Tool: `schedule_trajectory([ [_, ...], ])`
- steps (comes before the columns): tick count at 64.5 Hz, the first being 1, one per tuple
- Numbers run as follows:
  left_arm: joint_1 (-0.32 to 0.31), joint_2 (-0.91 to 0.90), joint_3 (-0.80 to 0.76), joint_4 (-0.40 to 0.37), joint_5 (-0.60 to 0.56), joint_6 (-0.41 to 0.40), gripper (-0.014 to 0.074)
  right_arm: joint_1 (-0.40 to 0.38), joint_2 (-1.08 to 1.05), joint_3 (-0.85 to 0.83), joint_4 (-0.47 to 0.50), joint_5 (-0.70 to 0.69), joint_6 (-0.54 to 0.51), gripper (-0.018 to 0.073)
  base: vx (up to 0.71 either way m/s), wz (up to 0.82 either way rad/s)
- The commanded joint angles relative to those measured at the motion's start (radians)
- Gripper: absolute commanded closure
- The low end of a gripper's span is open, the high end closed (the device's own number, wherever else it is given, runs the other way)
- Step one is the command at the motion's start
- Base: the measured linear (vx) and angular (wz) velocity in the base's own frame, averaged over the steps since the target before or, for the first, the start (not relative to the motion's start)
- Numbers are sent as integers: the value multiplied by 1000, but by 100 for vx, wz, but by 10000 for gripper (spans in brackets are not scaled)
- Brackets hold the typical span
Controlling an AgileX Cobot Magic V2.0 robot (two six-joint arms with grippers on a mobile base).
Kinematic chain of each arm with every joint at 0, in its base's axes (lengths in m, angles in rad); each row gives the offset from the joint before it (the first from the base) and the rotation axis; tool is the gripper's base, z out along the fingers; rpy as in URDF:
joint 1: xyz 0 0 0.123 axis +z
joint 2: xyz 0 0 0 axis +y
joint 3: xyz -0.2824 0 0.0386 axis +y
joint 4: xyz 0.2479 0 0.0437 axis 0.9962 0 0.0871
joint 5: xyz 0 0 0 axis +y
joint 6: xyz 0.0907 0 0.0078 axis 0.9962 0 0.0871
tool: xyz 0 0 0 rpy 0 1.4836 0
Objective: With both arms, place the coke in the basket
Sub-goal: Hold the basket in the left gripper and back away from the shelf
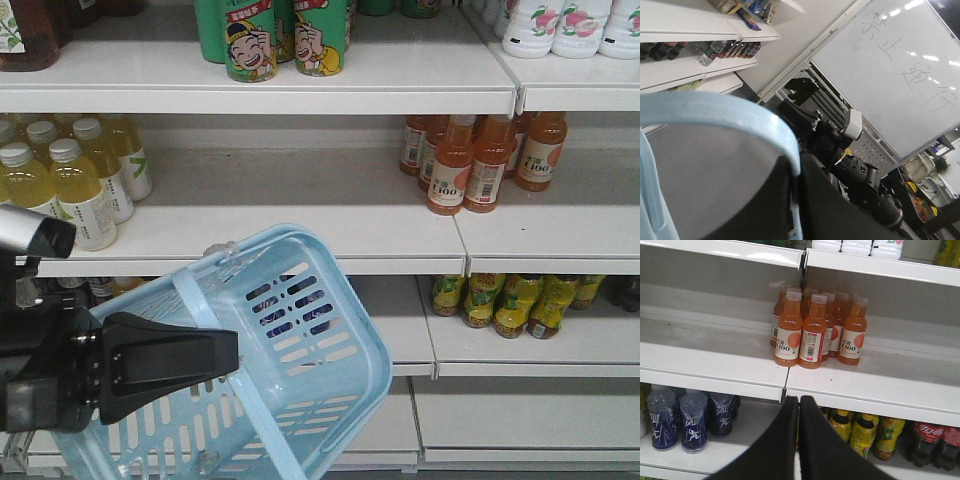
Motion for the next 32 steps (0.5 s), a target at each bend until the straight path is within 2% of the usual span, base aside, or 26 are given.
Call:
schedule_trajectory([
  [1,-11,-47,-23,-81,-207,-25,604,1,-18,10,-15,-68,-9,564,0,0],
  [16,-12,-50,-23,-83,-187,-63,604,1,-18,10,-15,-68,-9,564,0,0],
  [32,-12,-50,-23,-86,-192,-63,604,1,-18,10,-15,-68,-9,564,0,0],
])
